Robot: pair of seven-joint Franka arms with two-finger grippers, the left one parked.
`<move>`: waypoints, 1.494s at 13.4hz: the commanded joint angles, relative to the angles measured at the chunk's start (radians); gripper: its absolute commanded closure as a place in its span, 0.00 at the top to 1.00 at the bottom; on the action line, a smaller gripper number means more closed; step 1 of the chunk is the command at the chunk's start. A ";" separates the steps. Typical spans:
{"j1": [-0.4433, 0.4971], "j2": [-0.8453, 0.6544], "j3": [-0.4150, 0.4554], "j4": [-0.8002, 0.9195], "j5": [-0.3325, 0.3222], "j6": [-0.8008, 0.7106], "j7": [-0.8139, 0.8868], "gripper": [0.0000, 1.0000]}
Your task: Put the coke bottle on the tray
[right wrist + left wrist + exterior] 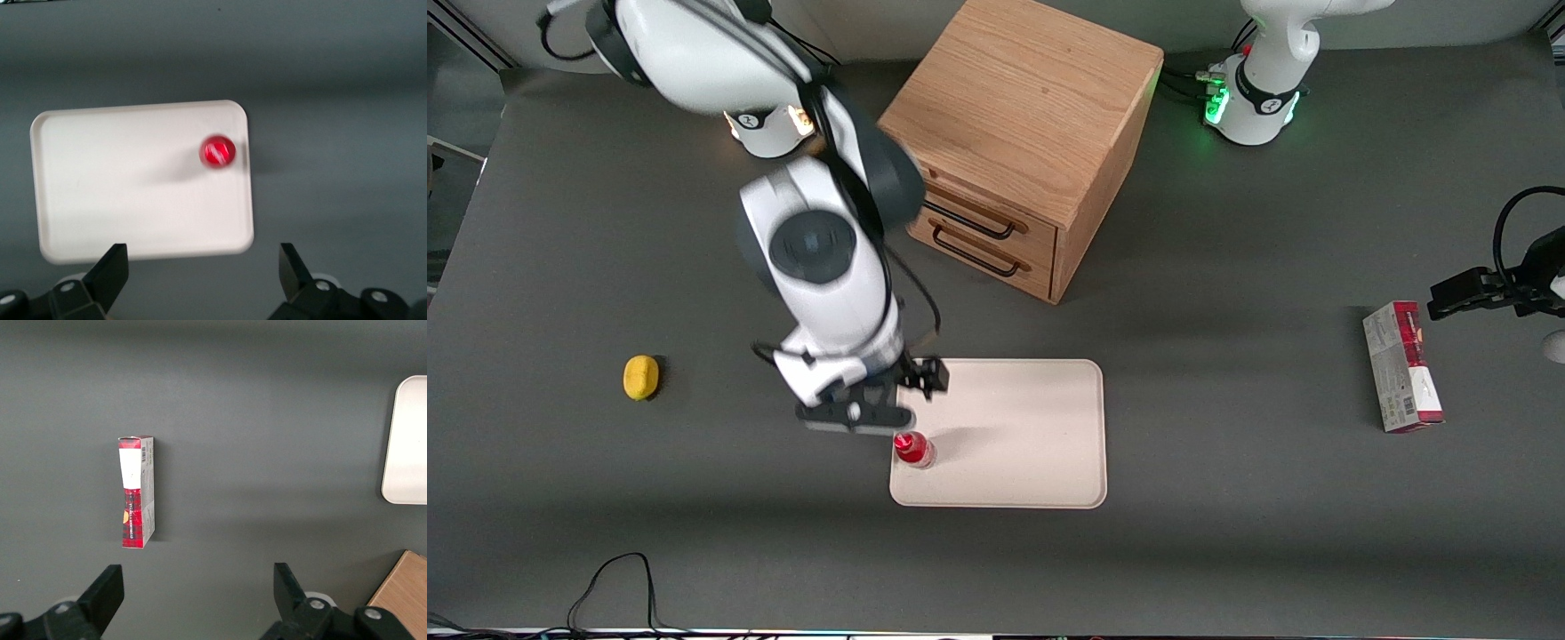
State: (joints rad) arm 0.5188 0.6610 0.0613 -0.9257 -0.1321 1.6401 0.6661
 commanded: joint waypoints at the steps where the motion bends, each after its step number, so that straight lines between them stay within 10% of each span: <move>1: -0.008 -0.145 -0.003 -0.062 0.040 -0.144 -0.016 1.00; 10: -0.356 -0.570 -0.008 -0.528 0.138 -0.109 -0.399 1.00; 15: -0.391 -0.590 -0.132 -0.585 0.137 -0.079 -0.650 1.00; 20: -0.395 -0.592 -0.172 -0.578 0.137 -0.089 -0.521 1.00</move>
State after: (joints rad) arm 0.1214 0.0935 -0.1102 -1.4813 -0.0142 1.5368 0.0636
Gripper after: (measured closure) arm 0.000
